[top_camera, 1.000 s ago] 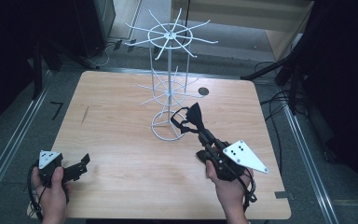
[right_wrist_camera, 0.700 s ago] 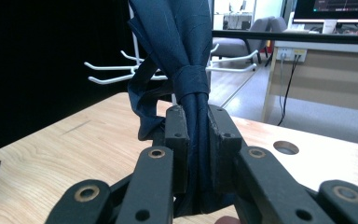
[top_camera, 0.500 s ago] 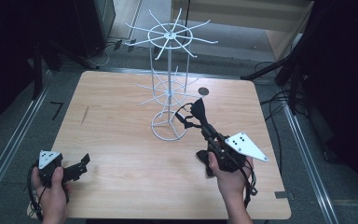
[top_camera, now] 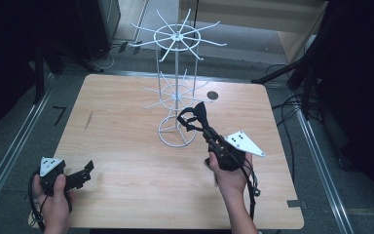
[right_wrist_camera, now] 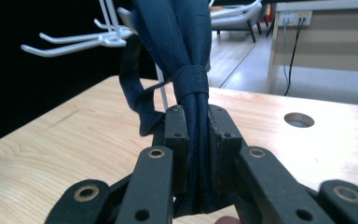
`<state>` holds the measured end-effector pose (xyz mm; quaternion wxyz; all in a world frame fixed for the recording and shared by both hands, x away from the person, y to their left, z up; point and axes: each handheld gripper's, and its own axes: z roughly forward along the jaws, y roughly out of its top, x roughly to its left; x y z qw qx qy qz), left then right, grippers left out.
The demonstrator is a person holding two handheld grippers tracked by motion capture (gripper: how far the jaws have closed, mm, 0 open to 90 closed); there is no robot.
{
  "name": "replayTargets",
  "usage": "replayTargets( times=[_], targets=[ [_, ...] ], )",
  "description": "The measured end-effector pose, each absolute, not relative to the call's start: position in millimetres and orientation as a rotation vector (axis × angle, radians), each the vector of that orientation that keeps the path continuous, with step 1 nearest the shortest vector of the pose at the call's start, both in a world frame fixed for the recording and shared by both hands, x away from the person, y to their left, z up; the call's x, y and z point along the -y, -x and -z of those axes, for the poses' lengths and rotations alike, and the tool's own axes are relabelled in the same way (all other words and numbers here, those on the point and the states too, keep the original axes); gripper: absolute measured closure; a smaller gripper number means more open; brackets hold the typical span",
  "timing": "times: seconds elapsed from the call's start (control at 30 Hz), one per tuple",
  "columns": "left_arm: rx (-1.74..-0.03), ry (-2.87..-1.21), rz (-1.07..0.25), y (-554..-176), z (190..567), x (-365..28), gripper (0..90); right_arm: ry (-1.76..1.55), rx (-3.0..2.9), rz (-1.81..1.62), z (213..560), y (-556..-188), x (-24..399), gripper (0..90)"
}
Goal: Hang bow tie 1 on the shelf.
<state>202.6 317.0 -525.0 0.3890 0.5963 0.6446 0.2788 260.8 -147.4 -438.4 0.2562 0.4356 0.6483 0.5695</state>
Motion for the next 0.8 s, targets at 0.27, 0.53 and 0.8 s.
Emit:
replayTargets(
  times=[0.27,0.53,0.8],
  targets=[
    [-1.638,-1.512,-0.708,-203,525,-317,0.0,-1.202,-1.802,-1.526,448,-270,136,79.6],
    [-1.638,-1.512,-0.708,-203,525,-317,0.0,-1.223,-1.833,-1.523,457,-272,135,69.2],
    [-1.641,-1.506,-0.708,-202,525,-317,0.0,-1.249,-1.852,-1.498,465,-272,143,47.3]
  ],
)
